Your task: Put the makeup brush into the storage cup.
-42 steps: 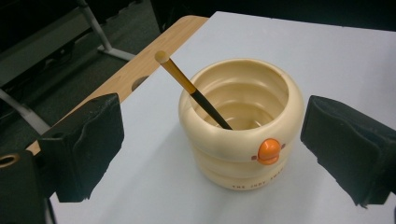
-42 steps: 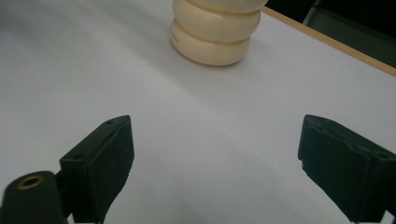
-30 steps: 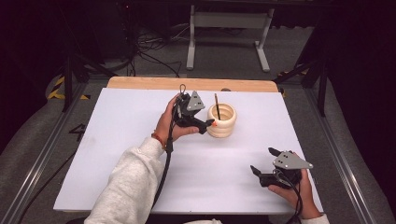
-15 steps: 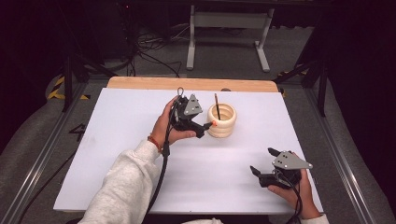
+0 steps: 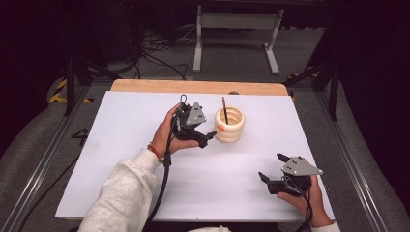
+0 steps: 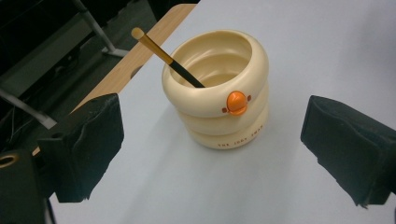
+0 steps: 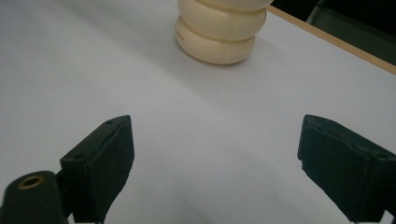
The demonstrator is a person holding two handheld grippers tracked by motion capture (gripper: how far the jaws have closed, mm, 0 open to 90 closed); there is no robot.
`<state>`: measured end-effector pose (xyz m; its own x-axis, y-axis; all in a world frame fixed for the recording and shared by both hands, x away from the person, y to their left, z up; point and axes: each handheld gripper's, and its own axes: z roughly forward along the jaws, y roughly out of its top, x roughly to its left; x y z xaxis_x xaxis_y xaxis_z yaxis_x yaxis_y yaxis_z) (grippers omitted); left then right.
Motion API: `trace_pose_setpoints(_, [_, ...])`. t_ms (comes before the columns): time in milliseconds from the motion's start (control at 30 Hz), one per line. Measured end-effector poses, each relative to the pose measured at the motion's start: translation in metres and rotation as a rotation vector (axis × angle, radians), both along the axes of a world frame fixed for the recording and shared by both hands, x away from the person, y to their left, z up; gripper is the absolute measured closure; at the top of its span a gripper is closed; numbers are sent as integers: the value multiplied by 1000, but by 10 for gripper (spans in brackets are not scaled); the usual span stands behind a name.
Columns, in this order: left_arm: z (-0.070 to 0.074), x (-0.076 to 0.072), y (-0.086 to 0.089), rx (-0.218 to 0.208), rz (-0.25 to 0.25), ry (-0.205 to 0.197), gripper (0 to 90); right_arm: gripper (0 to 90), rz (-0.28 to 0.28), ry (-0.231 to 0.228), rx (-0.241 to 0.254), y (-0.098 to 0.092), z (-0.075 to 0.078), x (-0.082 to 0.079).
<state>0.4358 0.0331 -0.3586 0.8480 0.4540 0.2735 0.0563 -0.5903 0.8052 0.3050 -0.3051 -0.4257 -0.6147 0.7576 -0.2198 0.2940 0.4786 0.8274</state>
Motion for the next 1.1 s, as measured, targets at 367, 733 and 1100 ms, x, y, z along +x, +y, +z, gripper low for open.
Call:
trace_pose_setpoints(367, [-5, -5, 14, 0, 3, 10, 74, 116, 0, -3, 0, 0, 0, 0])
trace_pose_setpoints(733, [-8, -12, 28, -2, 12, 5, 88, 115, -3, 0, 0, 1, 0, 0])
trace_pose_setpoints(1100, [-10, -20, 40, 12, 17, -11, 82, 115, -3, 0, -5, 1, 0, 0])
